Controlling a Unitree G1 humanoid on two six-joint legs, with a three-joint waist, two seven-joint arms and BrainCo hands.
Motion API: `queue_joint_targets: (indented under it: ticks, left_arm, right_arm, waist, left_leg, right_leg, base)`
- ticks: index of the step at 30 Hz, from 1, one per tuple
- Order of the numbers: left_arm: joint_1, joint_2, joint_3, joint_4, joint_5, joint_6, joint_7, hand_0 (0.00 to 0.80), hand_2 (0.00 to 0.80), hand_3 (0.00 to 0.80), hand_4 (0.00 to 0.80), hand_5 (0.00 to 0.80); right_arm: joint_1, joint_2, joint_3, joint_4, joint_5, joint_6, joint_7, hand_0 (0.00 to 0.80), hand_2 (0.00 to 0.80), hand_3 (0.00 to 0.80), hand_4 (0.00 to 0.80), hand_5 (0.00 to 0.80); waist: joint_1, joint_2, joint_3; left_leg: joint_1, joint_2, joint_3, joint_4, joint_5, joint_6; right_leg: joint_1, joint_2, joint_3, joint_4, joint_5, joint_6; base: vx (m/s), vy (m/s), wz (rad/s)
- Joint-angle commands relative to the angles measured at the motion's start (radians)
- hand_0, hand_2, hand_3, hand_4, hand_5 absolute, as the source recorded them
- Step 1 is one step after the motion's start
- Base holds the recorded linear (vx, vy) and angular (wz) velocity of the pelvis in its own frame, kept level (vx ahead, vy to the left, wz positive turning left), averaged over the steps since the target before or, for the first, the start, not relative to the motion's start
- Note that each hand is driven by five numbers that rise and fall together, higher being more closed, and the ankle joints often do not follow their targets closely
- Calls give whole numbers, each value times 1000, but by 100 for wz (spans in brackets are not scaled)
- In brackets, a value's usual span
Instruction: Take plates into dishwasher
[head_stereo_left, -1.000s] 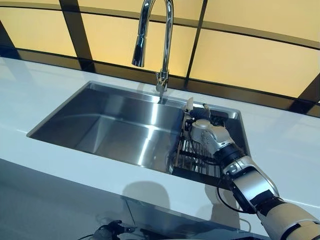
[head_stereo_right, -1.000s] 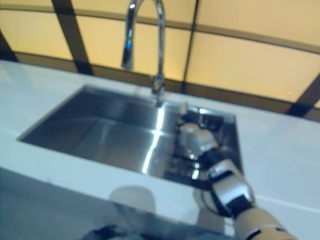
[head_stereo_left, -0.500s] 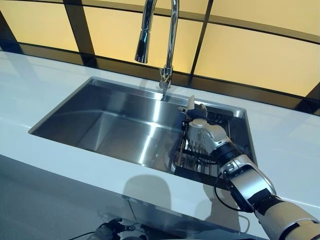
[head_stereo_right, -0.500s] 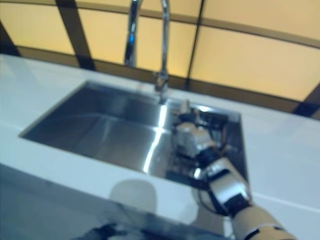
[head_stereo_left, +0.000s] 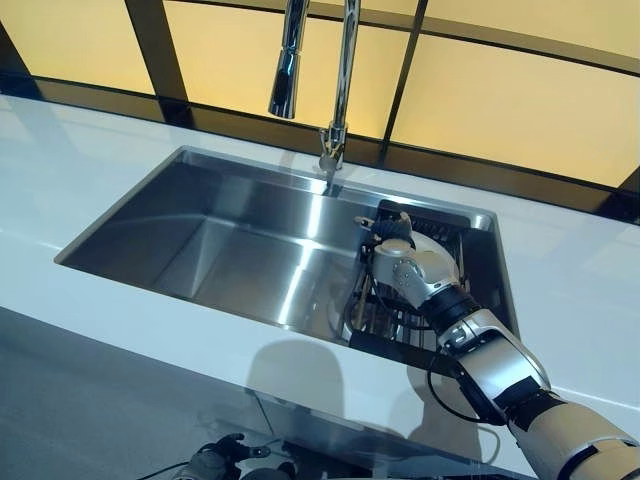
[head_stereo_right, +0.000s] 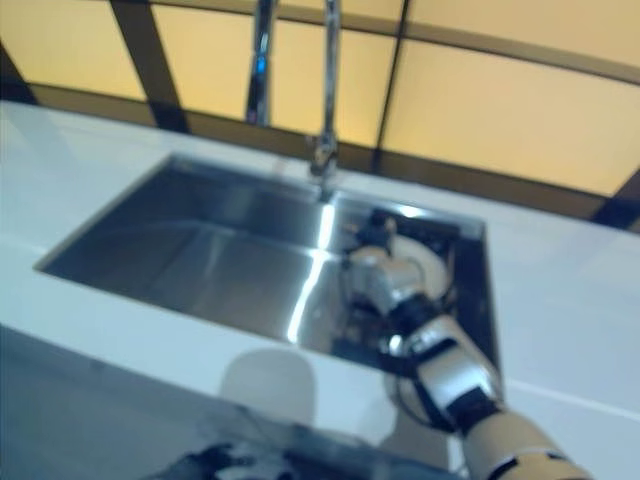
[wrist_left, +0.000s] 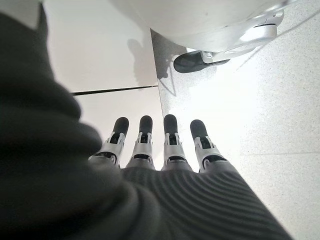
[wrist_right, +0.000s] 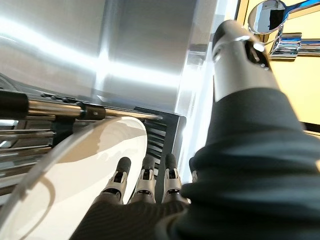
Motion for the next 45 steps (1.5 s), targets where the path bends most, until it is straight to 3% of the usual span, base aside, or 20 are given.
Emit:
queue_joint_targets:
  ticks: [1,4,5,6,8,12,17,26,31,37,45]
  left_arm:
    - [-53,-37,-84,38,-30,-3,9,0,0,0,0,0]
    - [-54,-38,-83,38,-26,-2,9,0,0,0,0,0]
    - [-53,-38,-84,39,-24,-3,9,0,0,0,0,0]
    - [-53,-38,-85,39,-24,-3,9,0,0,0,0,0]
    - [-56,-37,-84,40,-21,-3,7,0,0,0,0,0]
    - [-55,-36,-87,35,-16,-1,6,0,0,0,0,0]
    - [-48,-34,-88,33,-5,-2,1,0,0,0,0,0]
    - [-13,-3,-58,17,35,-12,-16,0,0,0,0,0]
    - [-10,13,-31,24,56,-19,-29,0,0,0,0,0]
    - [14,40,10,3,82,-40,-40,0,0,0,0,0]
    - [33,72,65,-24,92,-34,-45,0,0,0,0,0]
  right_arm:
    - [-99,-1,13,52,-2,-20,-19,775,775,775,775,775]
    - [-102,-4,11,50,-9,-15,-21,800,800,800,800,800]
    - [-106,-5,12,52,-7,-18,-25,778,778,778,778,778]
    - [-107,-6,12,52,-8,-18,-26,681,681,681,681,681]
    - [-115,-8,16,54,-46,-9,-5,0,0,0,0,0]
    - [-133,-21,27,49,-93,-4,39,0,0,0,0,0]
    - [-146,-42,22,12,-171,-85,124,0,0,0,0,0]
    - [-81,-196,-5,-127,-344,-38,247,0,0,0,0,0]
    - [-68,-291,10,-138,-580,-7,417,0,0,0,0,0]
    - [-68,-481,93,-201,-998,-65,658,0,0,0,0,0]
    - [79,-619,38,-360,-996,-58,947,0,0,0,0,0]
  waist:
    - [27,13,-9]
    - [29,12,-7]
    - [30,12,-6]
    - [30,12,-6]
    - [32,12,-6]
    - [35,10,-6]
    - [37,8,-7]
    - [20,0,-6]
    - [7,-10,-8]
    - [-7,-25,-10]
    - [-42,-43,-1]
  left_leg:
    - [-29,-4,105,-2,-8,33]
    - [-30,-3,104,-1,-8,33]
    - [-31,-3,104,-2,-7,33]
    - [-31,-3,104,-1,-6,33]
    - [-31,-3,103,-2,-7,32]
    - [-30,-3,102,-2,-6,31]
    - [-28,-2,101,0,-8,30]
    - [-23,2,111,2,-13,32]
    - [-23,6,123,4,-16,31]
    - [-24,12,136,1,-18,32]
    - [-26,23,149,-5,-16,35]
  right_leg:
    - [4,-28,32,95,-54,41]
    - [3,-30,30,95,-54,42]
    - [3,-30,28,95,-54,42]
    - [2,-30,28,95,-53,42]
    - [2,-30,26,95,-53,43]
    - [4,-30,24,95,-54,43]
    - [9,-30,18,96,-57,44]
    - [8,-26,19,101,-58,53]
    - [8,-24,25,97,-57,55]
    - [2,-18,35,100,-57,63]
    - [-17,-11,53,118,-58,72]
  base:
    - [0,0,0]
    - [0,0,0]
    - [0,0,0]
    - [0,0,0]
    - [0,0,0]
    - [0,0,0]
    - [0,0,0]
    - [2,-4,0]
    - [0,0,0]
    - [1,-5,0]
    - [-3,-11,-4]
